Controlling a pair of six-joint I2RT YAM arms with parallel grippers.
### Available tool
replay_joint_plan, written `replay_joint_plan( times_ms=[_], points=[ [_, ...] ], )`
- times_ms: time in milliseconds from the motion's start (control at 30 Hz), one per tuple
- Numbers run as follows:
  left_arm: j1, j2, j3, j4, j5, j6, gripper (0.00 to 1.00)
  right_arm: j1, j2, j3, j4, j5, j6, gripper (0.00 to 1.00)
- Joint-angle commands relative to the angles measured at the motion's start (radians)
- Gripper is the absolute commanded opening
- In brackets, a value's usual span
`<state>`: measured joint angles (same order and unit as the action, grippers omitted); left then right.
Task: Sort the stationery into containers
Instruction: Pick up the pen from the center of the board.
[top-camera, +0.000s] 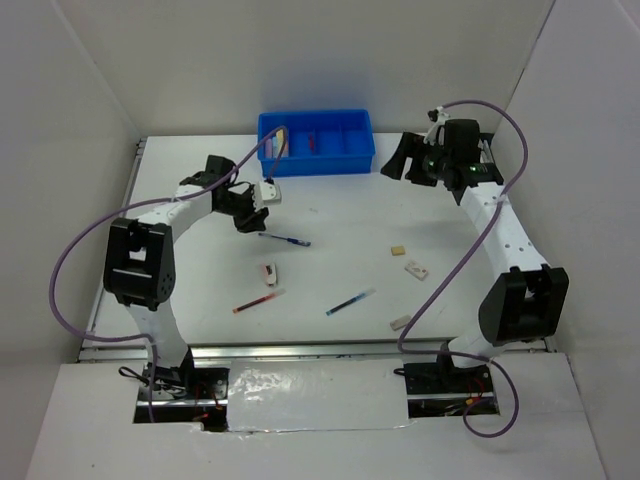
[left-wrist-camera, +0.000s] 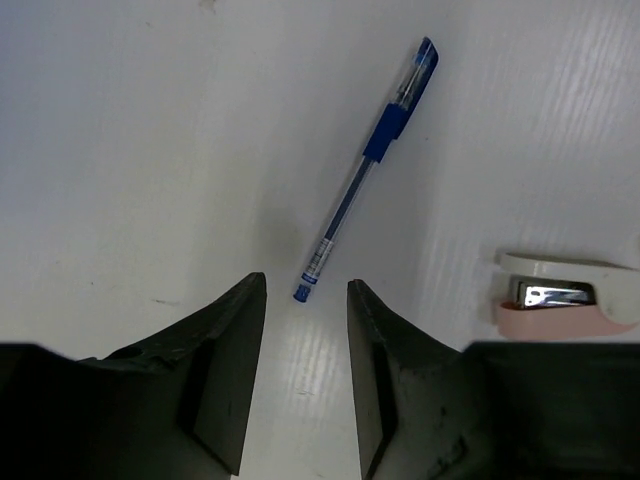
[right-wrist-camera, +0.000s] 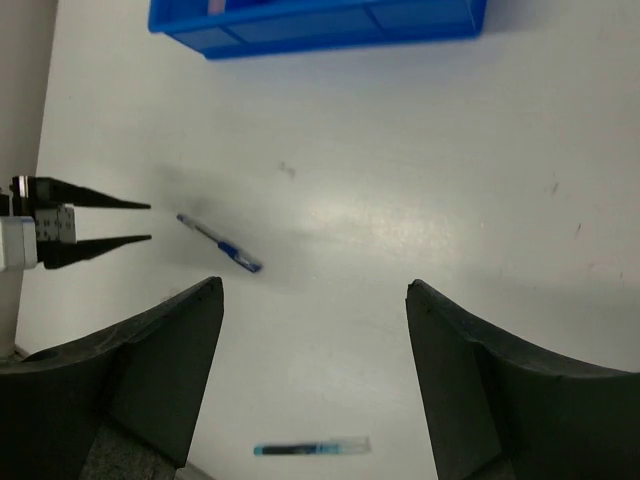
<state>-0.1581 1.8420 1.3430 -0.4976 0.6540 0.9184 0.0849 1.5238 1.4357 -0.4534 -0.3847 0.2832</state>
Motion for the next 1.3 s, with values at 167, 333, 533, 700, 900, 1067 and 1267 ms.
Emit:
replay_joint_plan(
  times_ms=[167,333,533,700,900,1067,1267],
  points=[
    [0.041,0.065,-0.038,0.036,0.160,0.273,0.45,-0.060,-0.091,-0.046,-0.059,-0.100,0.011,0.79],
    [0.078,0.135,0.002,-0.035,0.234,0.353,0.45,-0.063,-0.077,-0.043,-0.057,-0.112,0.022,0.79],
    [0.106,0.207,0.050,-0.107,0.277,0.431,0.44,-0.063,-0.065,-0.037,-0.057,-0.111,0.020,0.78],
    [0.103,0.232,0.087,-0.079,0.256,0.367,0.44,-0.063,-0.047,-0.028,-0.051,-0.112,0.028,0.78],
    [0.063,0.253,0.107,-0.114,0.185,0.405,0.44,-0.063,-0.033,-0.004,-0.057,-0.117,0.024,0.78],
    [0.031,0.302,0.171,-0.189,0.119,0.439,0.40,-0.063,-0.031,0.002,-0.062,-0.118,0.014,0.77],
    [0.006,0.338,0.211,-0.239,0.061,0.451,0.34,-0.065,-0.027,0.014,-0.071,-0.120,0.010,0.77]
  ],
)
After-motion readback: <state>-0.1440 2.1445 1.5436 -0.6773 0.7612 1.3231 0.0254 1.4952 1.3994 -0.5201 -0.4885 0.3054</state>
